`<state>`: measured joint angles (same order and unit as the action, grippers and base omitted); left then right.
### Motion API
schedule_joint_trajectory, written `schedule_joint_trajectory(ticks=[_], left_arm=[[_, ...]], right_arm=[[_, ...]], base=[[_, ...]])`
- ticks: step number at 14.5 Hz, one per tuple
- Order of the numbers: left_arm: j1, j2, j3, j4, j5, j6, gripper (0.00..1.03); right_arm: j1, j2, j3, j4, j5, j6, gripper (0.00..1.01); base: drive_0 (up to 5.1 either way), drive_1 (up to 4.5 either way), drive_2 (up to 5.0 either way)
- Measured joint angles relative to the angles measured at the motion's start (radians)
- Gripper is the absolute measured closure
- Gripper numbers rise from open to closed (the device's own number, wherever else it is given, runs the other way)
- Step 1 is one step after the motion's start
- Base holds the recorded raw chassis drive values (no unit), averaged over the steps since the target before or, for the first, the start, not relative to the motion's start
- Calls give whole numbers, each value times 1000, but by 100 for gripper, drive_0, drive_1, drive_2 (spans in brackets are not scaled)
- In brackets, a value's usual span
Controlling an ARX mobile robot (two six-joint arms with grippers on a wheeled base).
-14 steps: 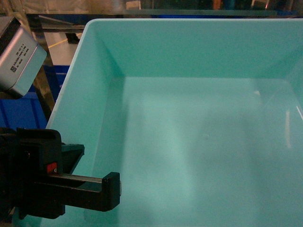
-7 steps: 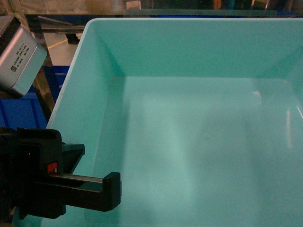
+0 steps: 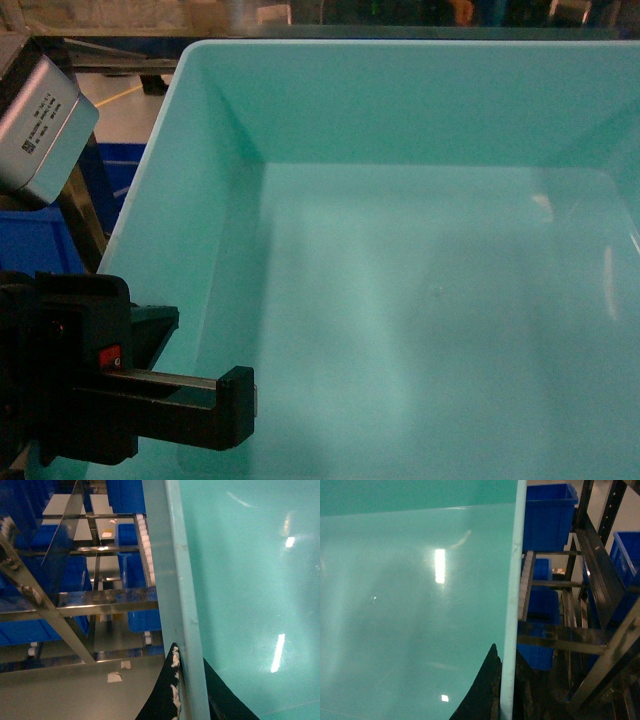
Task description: Organize blue bins on left shelf correctly
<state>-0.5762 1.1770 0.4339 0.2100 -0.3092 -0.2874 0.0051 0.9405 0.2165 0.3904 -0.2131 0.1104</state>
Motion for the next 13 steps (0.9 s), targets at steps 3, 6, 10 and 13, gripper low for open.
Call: schedule_joint_trajectory(ticks=[3,6,10,13], left_arm=[[0,2,0,2,2,0,101],[0,3,0,0,3,0,101],[-18,176,32,-34,49,3,101],[-4,349,142,-27,93,18,101]], right_arm=[[0,1,0,3,0,0,99],[0,5,-1,-7,-5,-4,99],[-13,97,-6,-84,-1,-68,99],[-82,332,26,38,-39,-104,99]], base=[[-2,142,-145],[0,0,0],[0,0,0],[0,0,0]])
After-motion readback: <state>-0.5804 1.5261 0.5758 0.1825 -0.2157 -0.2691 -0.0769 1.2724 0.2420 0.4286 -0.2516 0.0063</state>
